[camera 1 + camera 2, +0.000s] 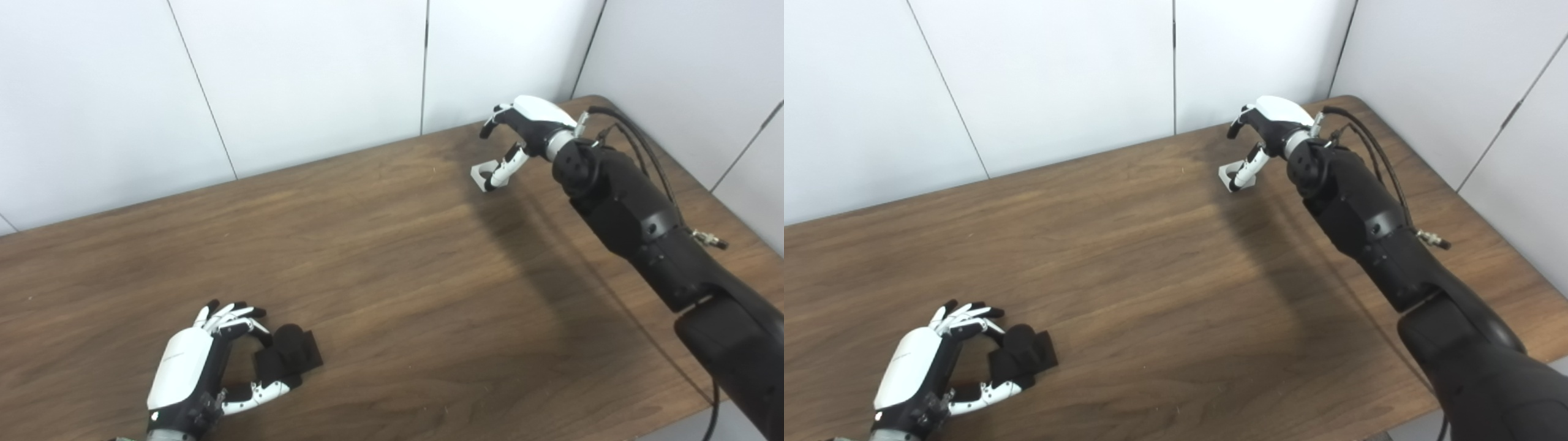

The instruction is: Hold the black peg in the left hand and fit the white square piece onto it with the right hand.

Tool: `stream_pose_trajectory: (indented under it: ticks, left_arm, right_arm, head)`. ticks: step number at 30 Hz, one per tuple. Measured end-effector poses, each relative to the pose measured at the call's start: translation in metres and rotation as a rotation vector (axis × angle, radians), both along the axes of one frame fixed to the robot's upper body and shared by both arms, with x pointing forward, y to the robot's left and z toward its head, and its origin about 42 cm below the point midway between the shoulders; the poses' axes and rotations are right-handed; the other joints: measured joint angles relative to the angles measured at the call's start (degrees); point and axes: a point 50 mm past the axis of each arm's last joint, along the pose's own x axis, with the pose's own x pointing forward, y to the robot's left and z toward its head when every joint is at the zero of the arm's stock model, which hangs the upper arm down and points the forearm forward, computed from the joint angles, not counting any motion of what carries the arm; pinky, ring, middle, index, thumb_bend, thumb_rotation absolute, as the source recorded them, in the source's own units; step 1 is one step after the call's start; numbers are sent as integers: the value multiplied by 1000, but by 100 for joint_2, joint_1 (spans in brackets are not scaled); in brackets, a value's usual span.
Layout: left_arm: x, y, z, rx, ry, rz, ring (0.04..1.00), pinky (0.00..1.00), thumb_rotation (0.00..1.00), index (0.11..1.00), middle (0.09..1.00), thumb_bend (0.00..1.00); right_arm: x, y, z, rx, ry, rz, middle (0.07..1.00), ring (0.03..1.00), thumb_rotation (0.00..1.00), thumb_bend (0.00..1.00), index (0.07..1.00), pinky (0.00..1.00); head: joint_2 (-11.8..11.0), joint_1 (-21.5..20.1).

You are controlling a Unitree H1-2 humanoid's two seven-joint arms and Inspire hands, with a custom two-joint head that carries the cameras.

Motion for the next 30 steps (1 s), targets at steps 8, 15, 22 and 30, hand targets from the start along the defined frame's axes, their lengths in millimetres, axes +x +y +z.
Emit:
stream_pose_trajectory:
  ticks: [8, 15, 22, 30]
  left_arm:
    - [0, 0, 0, -6, 3, -2, 871, 1000, 45, 484, 776, 520]
    - [-1, 2, -1, -8, 6, 4, 869, 1000, 44, 484, 775, 520]
    - [-1, 1, -1, -9, 5, 3, 868, 1000, 45, 484, 773, 520]
    - [-1, 1, -1, -9, 5, 3, 872, 1000, 44, 484, 775, 520]
  right_arm:
    - [6, 0, -3, -79, 66, 13, 932, 1000, 156, 842, 710, 1000]
    - [5, -6, -1, -110, 106, 5, 918, 997, 146, 840, 708, 1000]
    - [5, -8, -6, -119, 123, -2, 912, 992, 140, 839, 702, 1000]
    - [6, -8, -7, -123, 124, -1, 912, 986, 154, 832, 694, 1000]
  head:
    - [17, 0]
    - [9, 26]
    - [18, 44]
    - [26, 44]
